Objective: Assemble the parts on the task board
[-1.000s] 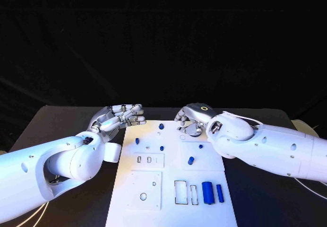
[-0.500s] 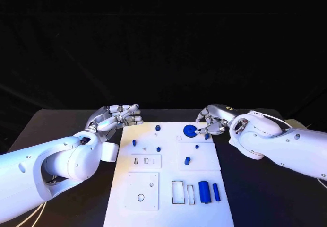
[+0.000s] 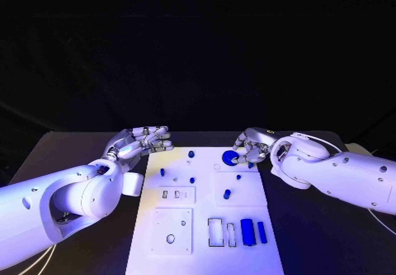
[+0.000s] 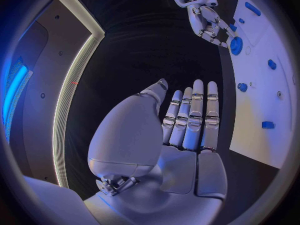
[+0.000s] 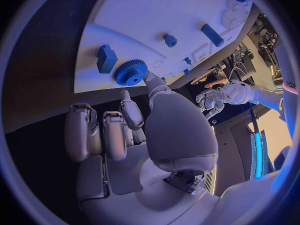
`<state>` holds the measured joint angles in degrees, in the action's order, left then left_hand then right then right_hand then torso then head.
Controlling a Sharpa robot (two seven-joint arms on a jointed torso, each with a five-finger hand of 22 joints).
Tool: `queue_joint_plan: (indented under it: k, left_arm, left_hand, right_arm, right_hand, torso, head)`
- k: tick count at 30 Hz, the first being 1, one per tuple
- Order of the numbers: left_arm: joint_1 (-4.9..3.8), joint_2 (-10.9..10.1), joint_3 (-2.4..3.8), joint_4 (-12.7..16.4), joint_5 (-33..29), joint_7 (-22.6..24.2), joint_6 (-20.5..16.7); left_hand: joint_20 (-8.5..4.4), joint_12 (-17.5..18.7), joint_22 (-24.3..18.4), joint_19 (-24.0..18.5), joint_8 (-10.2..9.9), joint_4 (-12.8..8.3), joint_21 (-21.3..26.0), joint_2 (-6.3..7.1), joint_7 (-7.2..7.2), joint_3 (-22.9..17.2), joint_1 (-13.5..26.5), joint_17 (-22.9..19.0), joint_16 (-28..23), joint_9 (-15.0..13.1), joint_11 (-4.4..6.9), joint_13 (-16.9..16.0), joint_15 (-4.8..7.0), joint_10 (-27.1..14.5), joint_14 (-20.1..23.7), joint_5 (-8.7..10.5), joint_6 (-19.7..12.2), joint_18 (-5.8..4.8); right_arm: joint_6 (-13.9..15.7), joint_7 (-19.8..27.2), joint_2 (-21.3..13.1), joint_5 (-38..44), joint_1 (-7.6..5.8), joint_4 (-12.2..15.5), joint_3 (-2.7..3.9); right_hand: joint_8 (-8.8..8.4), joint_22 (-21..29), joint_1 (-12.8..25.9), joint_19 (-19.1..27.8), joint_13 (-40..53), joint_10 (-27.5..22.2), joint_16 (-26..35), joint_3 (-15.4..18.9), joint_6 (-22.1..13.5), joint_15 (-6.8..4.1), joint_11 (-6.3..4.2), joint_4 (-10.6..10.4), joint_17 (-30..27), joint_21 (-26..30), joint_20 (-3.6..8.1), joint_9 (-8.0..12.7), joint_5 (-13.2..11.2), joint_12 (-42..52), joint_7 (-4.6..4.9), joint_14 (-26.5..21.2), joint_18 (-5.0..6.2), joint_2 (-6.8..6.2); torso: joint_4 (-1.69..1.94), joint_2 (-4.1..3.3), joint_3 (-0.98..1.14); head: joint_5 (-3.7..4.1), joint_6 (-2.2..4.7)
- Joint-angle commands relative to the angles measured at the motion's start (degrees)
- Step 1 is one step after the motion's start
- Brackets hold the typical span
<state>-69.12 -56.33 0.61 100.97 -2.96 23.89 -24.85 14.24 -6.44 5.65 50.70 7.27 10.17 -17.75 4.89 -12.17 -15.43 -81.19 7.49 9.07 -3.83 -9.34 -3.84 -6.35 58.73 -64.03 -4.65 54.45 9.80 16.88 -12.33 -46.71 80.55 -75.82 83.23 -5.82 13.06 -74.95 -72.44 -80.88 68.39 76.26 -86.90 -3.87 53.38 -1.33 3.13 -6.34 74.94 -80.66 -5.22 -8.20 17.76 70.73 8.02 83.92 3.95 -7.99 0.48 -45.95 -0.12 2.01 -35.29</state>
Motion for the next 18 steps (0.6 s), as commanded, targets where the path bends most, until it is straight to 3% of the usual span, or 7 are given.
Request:
queue_joint_plan:
  k: [1,18]
  left_arm:
    - [-0.1,0.1,0.04,0.1,0.0,0.1,1.2]
    - [-0.1,0.1,0.04,0.2,0.0,-0.2,1.4]
  left_hand:
    - [0.24,0.4,-0.1,0.0,-0.2,-0.3,0.3,0.22,-0.09,-0.1,0.1,0.1,-0.2,0.0,-0.14,0.1,-0.45,0.1,0.0,0.35,0.2,0.74]
    - [0.27,0.5,-0.1,0.0,-0.2,-0.4,0.4,0.25,-0.09,-0.1,0.1,0.1,-0.3,0.0,-0.14,0.1,-0.45,0.1,0.1,0.36,0.1,0.74]
  right_arm:
    - [-1.8,-0.5,0.6,-0.7,0.1,-0.6,0.0]
    - [-2.7,-0.8,2.7,1.1,0.41,-2.5,-0.06]
  right_hand:
    - [0.24,-1.9,-0.7,-0.4,0.6,0.5,-0.4,0.1,-0.6,0.42,0.05,-0.4,8.7,-0.4,-0.08,-0.1,0.3,0.6,-0.03,4.8,-0.76,-0.06]
    - [1.61,-2.8,-2.4,-0.9,4.0,2.0,-1.0,0.1,-0.6,0.52,0.09,-0.9,10.0,-0.8,-0.22,-0.4,0.9,3.7,-0.02,5.0,-0.91,0.9]
  torso:
    - [0.05,-0.09,0.02]
    - [0.02,-0.04,0.06]
  head:
    - [-0.07,-0.14]
    - [0.15,-0.68]
